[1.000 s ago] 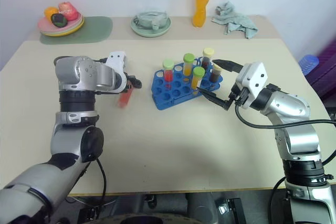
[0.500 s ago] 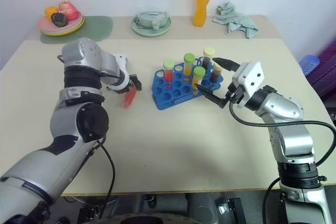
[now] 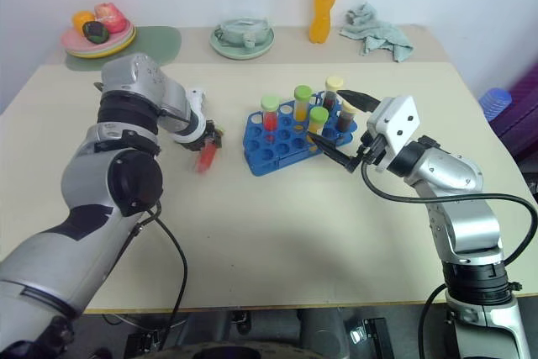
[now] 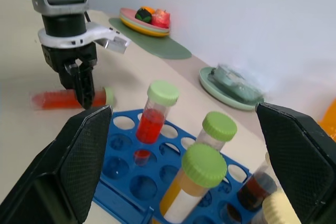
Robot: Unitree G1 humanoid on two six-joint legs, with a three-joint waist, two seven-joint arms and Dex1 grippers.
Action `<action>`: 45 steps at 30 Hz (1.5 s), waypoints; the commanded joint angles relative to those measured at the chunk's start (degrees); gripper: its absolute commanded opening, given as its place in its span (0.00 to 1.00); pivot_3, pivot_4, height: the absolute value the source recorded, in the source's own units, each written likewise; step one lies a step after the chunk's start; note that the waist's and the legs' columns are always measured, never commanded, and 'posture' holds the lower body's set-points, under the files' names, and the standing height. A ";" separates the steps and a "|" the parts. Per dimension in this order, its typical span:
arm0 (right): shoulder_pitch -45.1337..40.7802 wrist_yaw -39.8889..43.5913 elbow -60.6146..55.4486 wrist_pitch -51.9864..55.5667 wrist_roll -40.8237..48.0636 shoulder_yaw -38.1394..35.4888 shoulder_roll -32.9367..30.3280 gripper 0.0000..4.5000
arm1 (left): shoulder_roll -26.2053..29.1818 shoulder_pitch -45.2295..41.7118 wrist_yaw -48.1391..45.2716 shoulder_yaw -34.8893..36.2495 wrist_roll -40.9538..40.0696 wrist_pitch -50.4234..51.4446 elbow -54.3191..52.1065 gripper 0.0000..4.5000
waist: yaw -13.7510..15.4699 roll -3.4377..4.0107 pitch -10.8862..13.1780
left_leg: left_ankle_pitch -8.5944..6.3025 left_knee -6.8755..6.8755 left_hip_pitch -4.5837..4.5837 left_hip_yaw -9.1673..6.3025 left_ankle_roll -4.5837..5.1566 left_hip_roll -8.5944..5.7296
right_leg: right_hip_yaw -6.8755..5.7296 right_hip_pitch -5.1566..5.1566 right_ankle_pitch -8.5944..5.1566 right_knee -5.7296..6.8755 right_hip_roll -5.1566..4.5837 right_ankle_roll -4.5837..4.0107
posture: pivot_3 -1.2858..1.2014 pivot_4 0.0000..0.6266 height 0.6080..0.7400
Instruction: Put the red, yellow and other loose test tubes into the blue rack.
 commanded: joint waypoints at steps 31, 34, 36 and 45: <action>23.83 -6.57 -9.38 0.06 1.51 -7.28 5.25 1.00 | 4.38 51.07 -67.38 -20.64 -28.95 -62.71 -64.36 0.17 | 0.05 0.15 -0.10 | -0.30 0.17 -0.12 -0.06 0.60 0.18 | -0.06 0.04 -0.14 -0.20 -0.24 -0.62 | 0.52 0.24 1.00; 25.52 -7.08 -9.72 -0.74 1.44 -7.81 6.02 1.00 | 1.36 48.81 -68.70 -22.05 -28.94 -65.19 -59.05 0.17 | -0.08 0.15 -0.10 | -0.39 0.42 -0.17 -0.05 0.74 0.17 | -0.07 0.07 -0.08 -0.12 -0.18 -0.38 | 0.52 0.24 1.00; 27.38 -7.22 -10.19 -2.08 0.52 -8.22 6.54 1.00 | -0.68 46.59 -68.90 -23.43 -26.49 -70.01 -54.08 0.17 | -0.11 0.15 -0.09 | -0.41 0.50 -0.18 -0.03 0.77 0.17 | -0.07 0.07 -0.08 -0.08 -0.17 -0.35 | 0.52 0.24 1.00; 32.13 -10.72 -13.70 -4.15 -1.78 -8.35 9.09 1.00 | -3.32 40.53 -69.63 -23.78 -24.61 -75.38 -39.67 0.17 | -0.04 0.15 -0.09 | -0.44 0.59 -0.20 -0.06 0.81 0.25 | -0.07 0.08 -0.17 -0.08 -0.14 -0.46 | 0.52 0.24 1.00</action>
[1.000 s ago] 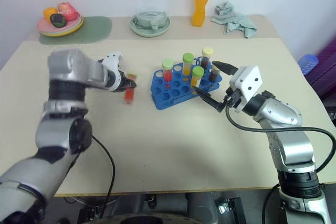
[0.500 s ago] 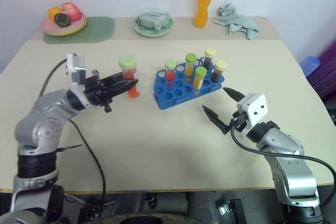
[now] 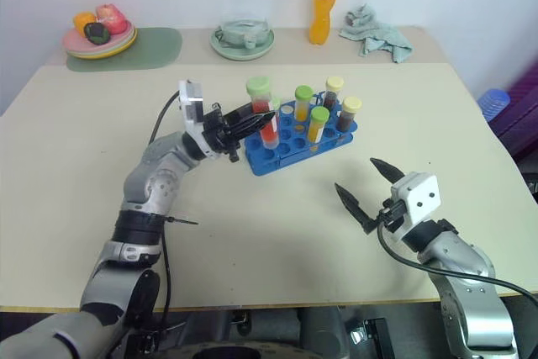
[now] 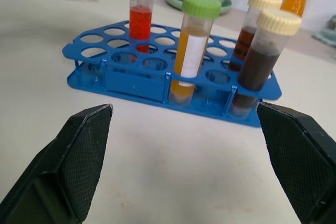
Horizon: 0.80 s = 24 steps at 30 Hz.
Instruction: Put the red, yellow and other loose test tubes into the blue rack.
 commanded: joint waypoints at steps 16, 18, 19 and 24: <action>5.40 -5.29 -7.45 -2.22 -1.78 -2.42 2.26 1.00 | -1.04 -7.52 -1.12 -2.01 9.57 -11.95 19.34 0.17 | -0.03 0.00 0.00 | -0.03 0.01 -0.02 -0.01 0.03 0.00 | -0.01 -0.02 -0.02 0.00 -0.02 -0.04 | 0.52 0.24 1.00; 5.91 -5.42 -7.69 -2.22 -1.74 -2.71 2.35 1.00 | -1.66 -8.32 -1.19 -2.10 9.83 -12.42 20.27 0.17 | 0.01 0.00 0.00 | -0.03 0.01 -0.02 -0.01 0.03 0.00 | -0.01 -0.02 -0.02 -0.01 -0.03 -0.04 | 0.52 0.24 1.00; 6.29 -5.41 -7.89 -2.24 -1.75 -2.82 2.40 1.00 | -1.80 -8.77 -1.29 -2.55 10.59 -13.17 20.96 0.17 | 0.06 -0.01 0.00 | -0.03 0.01 -0.02 -0.01 0.03 0.00 | -0.01 -0.01 -0.02 -0.01 -0.03 -0.04 | 0.52 0.24 1.00; 7.56 -5.74 -8.65 -2.24 -1.87 -2.86 2.52 1.00 | -2.43 -10.41 -2.20 -2.87 11.76 -14.95 23.23 0.17 | -0.03 -0.01 0.00 | -0.04 0.02 -0.02 -0.01 0.05 -0.01 | -0.01 0.00 -0.02 -0.02 -0.03 -0.04 | 0.52 0.24 1.00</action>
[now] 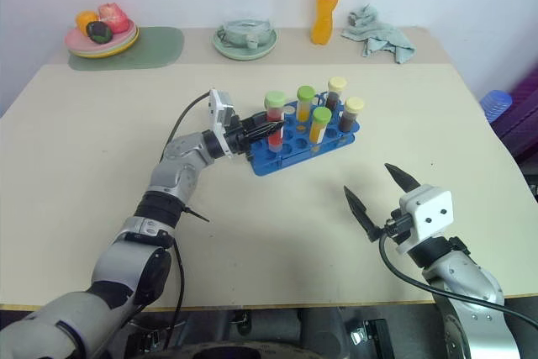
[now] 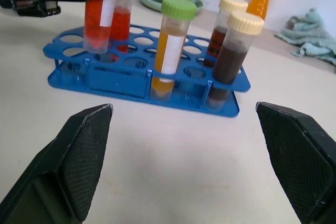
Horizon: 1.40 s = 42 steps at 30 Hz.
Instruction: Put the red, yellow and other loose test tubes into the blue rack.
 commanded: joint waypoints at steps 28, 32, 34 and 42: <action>10.18 1.20 -6.31 -2.31 0.53 -3.48 0.39 1.00 | -1.99 -5.80 -0.79 -0.34 5.42 -5.34 10.79 0.47 | 0.09 -0.01 -0.01 | -0.03 0.02 -0.02 -0.02 0.03 0.01 | -0.01 0.00 -0.02 -0.04 -0.02 -0.01 | 0.52 0.24 1.00; 9.39 1.99 -5.58 -2.22 0.88 -4.11 -0.38 1.00 | -1.66 -4.75 3.18 -0.93 7.65 -8.31 8.09 0.91 | -0.04 -0.02 0.00 | -0.03 0.02 -0.04 -0.02 0.04 0.02 | -0.01 -0.04 -0.04 -0.03 -0.02 0.02 | 0.52 0.24 1.00; 8.85 2.54 -4.79 -2.24 1.12 -4.78 -0.96 1.00 | -0.94 -3.12 3.03 -1.50 7.74 -7.87 4.20 0.99 | -0.08 -0.02 0.00 | -0.04 0.02 -0.04 -0.01 0.04 0.01 | -0.01 -0.03 -0.03 -0.03 -0.02 0.02 | 0.52 0.24 1.00; 3.98 1.79 -0.20 -1.26 0.76 -7.22 -1.93 1.00 | 3.52 4.97 7.34 -1.23 7.26 -3.51 -11.43 0.99 | -0.02 -0.01 -0.01 | -0.04 0.02 -0.03 -0.01 0.04 0.02 | 0.00 -0.02 -0.03 -0.01 -0.04 0.02 | 0.52 0.24 1.00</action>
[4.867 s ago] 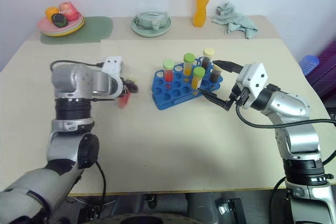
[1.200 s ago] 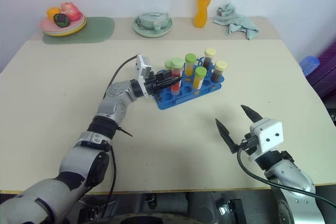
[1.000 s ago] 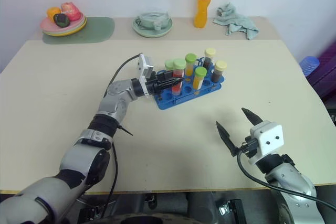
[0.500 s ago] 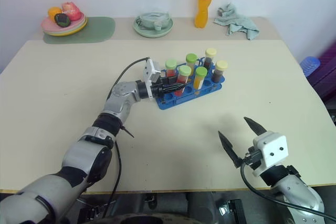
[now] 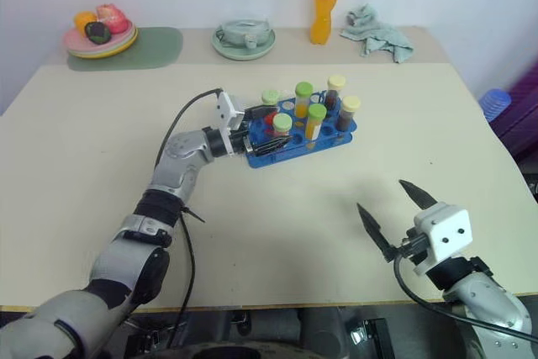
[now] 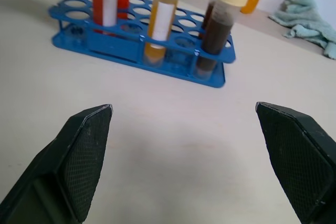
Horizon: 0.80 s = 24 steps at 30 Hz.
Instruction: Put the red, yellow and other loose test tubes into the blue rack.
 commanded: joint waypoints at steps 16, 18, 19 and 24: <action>-13.24 5.09 13.21 0.20 1.33 -1.97 -5.06 1.00 | 14.32 29.83 3.55 11.99 -10.83 3.79 -33.21 0.99 | 0.05 0.06 -0.02 | -0.01 -0.04 0.03 0.00 -0.02 0.01 | 0.00 0.01 0.00 0.03 -0.04 -0.02 | 0.52 0.24 1.00; -12.73 5.75 14.09 -0.81 1.61 -2.74 -4.82 1.00 | 16.76 34.45 2.71 13.98 -13.64 6.04 -37.27 0.99 | -0.01 0.07 -0.02 | -0.02 -0.03 0.04 -0.01 -0.03 -0.01 | 0.00 0.03 -0.01 -0.01 -0.08 -0.03 | 0.52 0.24 1.00; -12.39 5.97 14.26 -1.20 1.68 -2.96 -4.70 1.00 | 17.96 36.64 2.33 15.05 -15.02 7.23 -38.91 0.99 | -0.12 0.07 -0.03 | -0.04 -0.03 0.03 0.01 -0.05 -0.01 | 0.00 0.03 -0.01 -0.07 -0.10 -0.04 | 0.52 0.24 1.00; -11.24 7.42 15.73 -2.66 2.49 -4.20 -4.44 1.00 | 21.06 43.39 3.06 17.99 -18.26 10.84 -43.62 0.99 | -0.11 0.14 -0.04 | -0.15 -0.08 0.04 0.02 -0.20 0.06 | 0.02 -0.01 -0.02 -0.10 -0.08 -0.05 | 0.52 0.24 1.00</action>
